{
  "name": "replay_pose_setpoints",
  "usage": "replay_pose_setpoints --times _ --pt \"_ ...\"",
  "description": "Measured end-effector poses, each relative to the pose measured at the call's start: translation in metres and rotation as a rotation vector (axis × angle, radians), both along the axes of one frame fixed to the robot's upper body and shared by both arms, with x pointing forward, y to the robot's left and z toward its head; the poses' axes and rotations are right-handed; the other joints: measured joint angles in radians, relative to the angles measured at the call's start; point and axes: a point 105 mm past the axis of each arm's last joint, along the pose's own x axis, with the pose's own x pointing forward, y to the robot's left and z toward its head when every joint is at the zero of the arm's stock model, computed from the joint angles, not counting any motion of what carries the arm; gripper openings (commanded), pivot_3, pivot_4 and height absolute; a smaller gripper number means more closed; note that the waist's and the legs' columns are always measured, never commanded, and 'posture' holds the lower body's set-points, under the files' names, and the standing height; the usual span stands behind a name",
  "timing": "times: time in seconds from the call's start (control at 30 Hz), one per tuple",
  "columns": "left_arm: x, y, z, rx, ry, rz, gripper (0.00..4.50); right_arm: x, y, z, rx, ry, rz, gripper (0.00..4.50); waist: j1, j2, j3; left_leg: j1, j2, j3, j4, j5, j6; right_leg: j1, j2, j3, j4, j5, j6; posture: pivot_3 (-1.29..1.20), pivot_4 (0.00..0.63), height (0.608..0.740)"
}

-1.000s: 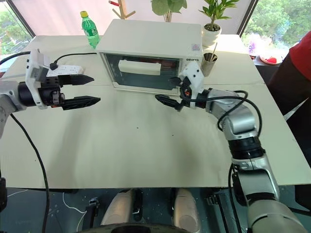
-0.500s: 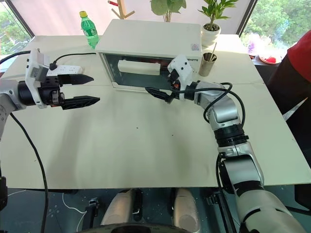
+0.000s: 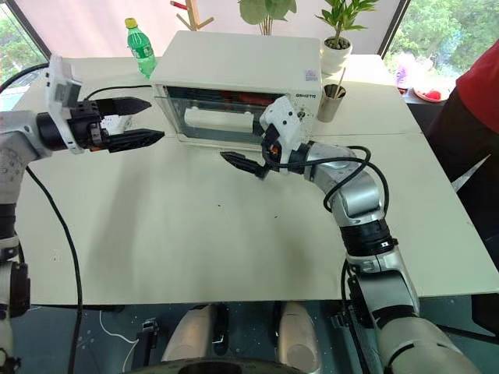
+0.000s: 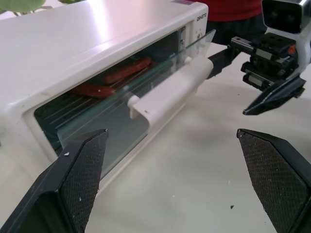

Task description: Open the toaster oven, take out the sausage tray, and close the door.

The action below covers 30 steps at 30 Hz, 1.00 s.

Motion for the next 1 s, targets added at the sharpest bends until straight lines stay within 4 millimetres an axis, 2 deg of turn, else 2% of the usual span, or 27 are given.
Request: replay_pose_setpoints --times 0.13,0.2,0.23,0.4,0.47,0.87,1.0 --pt "0.008 -0.007 0.011 -0.014 -0.013 -0.022 4.5 -0.008 0.002 -0.011 0.014 0.031 -0.015 4.48 0.002 0.0 0.0 0.0 0.0 0.0 0.0 0.0 0.0 0.0 0.0 0.0 0.0 0.0 0.0 0.0 0.15 0.717" --pt "0.012 -0.009 0.014 -0.012 -0.025 -0.029 3.95 -0.01 0.002 -0.015 0.021 0.044 -0.022 4.5 0.001 0.0 0.0 0.0 0.0 0.0 0.0 0.0 0.0 0.0 0.0 0.0 0.0 0.0 0.0 0.0 0.15 0.717" --pt "0.014 -0.01 0.015 -0.015 -0.023 -0.031 3.6 -0.011 0.002 -0.016 0.024 0.046 -0.03 4.5 0.001 0.0 0.0 0.0 0.0 0.0 0.0 0.0 0.0 0.0 0.001 0.0 0.0 0.0 0.0 0.0 0.15 0.717" --pt "0.026 -0.011 0.013 0.012 -0.019 -0.039 0.98 -0.016 0.0 -0.026 0.035 0.07 -0.059 4.5 0.002 0.0 0.0 0.0 0.0 0.0 0.0 0.0 0.0 0.0 0.001 0.0 0.0 0.0 0.0 0.0 0.15 0.717" --pt "0.033 -0.01 0.012 0.047 -0.029 -0.034 0.06 -0.019 0.0 -0.033 0.04 0.092 -0.066 4.5 0.003 0.0 0.0 0.0 0.0 0.0 0.0 0.0 0.0 0.0 0.001 0.0 0.0 0.0 0.0 0.0 0.15 0.717" --pt "0.059 -0.012 -0.018 0.224 -0.041 -0.03 0.06 -0.024 -0.001 -0.039 0.045 0.116 -0.087 4.5 0.002 0.0 0.0 0.0 0.0 0.0 0.001 0.0 0.0 0.0 0.001 0.0 0.0 0.0 0.0 0.0 0.15 0.717" --pt "0.06 -0.018 -0.014 0.185 -0.012 -0.058 0.06 -0.022 -0.001 -0.038 0.046 0.112 -0.096 4.5 0.002 -0.001 0.0 -0.002 0.0 -0.001 0.001 0.0 0.0 -0.001 0.001 0.0 0.0 0.0 0.0 0.0 0.15 0.717"
